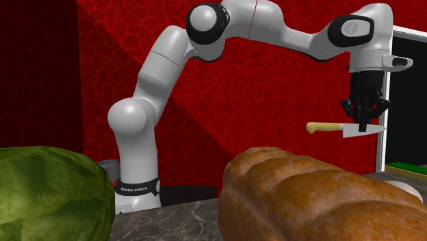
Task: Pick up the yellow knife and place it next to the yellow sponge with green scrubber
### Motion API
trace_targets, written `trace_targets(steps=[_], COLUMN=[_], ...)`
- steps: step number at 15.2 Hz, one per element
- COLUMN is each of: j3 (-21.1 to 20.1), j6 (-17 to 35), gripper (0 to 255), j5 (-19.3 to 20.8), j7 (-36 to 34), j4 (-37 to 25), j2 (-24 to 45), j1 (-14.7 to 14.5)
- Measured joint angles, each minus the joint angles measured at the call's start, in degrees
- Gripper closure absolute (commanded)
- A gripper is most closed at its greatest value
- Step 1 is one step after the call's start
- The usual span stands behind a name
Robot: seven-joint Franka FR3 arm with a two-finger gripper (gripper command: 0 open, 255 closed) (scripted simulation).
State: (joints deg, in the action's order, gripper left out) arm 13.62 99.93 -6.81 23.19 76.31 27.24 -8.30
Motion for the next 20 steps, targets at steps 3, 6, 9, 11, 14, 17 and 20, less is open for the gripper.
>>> trace_targets(steps=[3, 6, 9, 11, 14, 17, 20], j3=[-0.34, -0.39, -0.52, -0.55, -0.59, -0.7, -0.79], j6=[0.15, 2.12, 3.88, 5.31, 7.61, 9.45, 11.74], gripper=[255, 255, 255, 255, 255, 255, 255], j5=[-0.4, -0.49, -0.68, -0.77, -0.85, -1.05, -1.2], j7=[-0.5, -0.39, -0.41, -0.21, -0.04, 0.09, 0.21], j4=[-2.24, -0.53, 0.38, 1.5, 3.79, 4.87, 6.83], j2=[2.45, 2.72, 3.6, 3.91, 3.94, 4.71, 5.06], j1=[-0.07, -0.15, -0.22, -0.18, -0.29, -0.28, -0.38])
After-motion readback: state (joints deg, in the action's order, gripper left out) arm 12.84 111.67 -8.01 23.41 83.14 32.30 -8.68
